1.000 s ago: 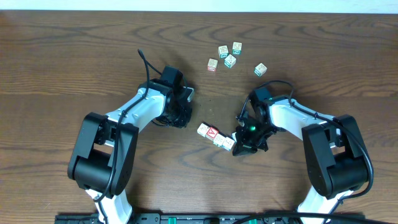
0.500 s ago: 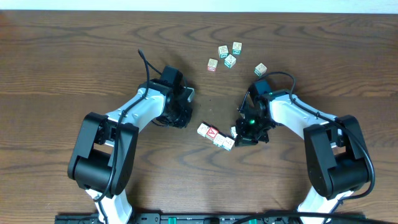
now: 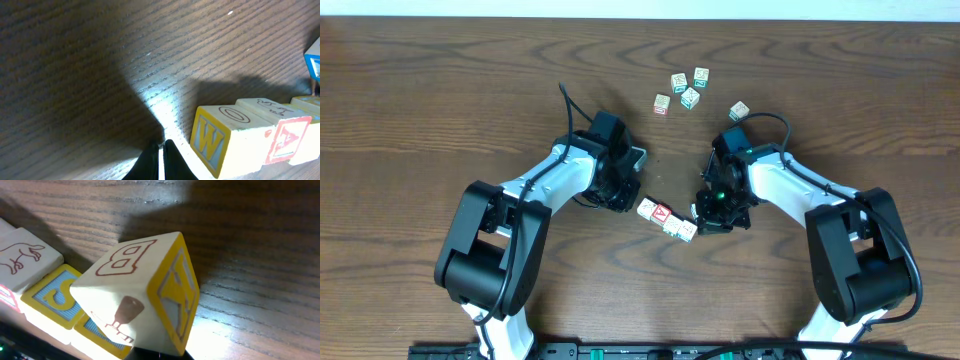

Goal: Lift 5 blocks

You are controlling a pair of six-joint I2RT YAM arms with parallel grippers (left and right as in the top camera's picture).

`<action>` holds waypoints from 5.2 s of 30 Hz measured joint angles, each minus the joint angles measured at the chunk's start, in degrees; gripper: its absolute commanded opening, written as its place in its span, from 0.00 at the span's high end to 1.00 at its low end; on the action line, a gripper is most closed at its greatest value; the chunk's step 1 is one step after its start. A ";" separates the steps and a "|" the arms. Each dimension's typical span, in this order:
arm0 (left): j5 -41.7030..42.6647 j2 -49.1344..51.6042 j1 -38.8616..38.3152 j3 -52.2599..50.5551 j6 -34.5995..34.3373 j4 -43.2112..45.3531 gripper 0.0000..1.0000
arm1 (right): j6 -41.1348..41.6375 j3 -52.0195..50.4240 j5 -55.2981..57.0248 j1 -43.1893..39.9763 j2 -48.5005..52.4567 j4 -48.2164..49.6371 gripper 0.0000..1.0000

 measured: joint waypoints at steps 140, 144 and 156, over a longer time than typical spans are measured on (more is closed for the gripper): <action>-10.19 -1.60 -3.78 0.13 4.17 -5.57 0.53 | 0.22 1.05 10.12 3.45 -0.79 8.09 0.98; -11.50 -1.62 -3.91 0.33 4.07 -5.55 0.50 | 0.22 1.05 10.14 3.45 -0.79 8.09 0.98; -19.30 -1.64 -3.91 0.37 1.81 -5.40 0.49 | 3.04 1.53 12.41 3.54 -0.79 5.57 0.99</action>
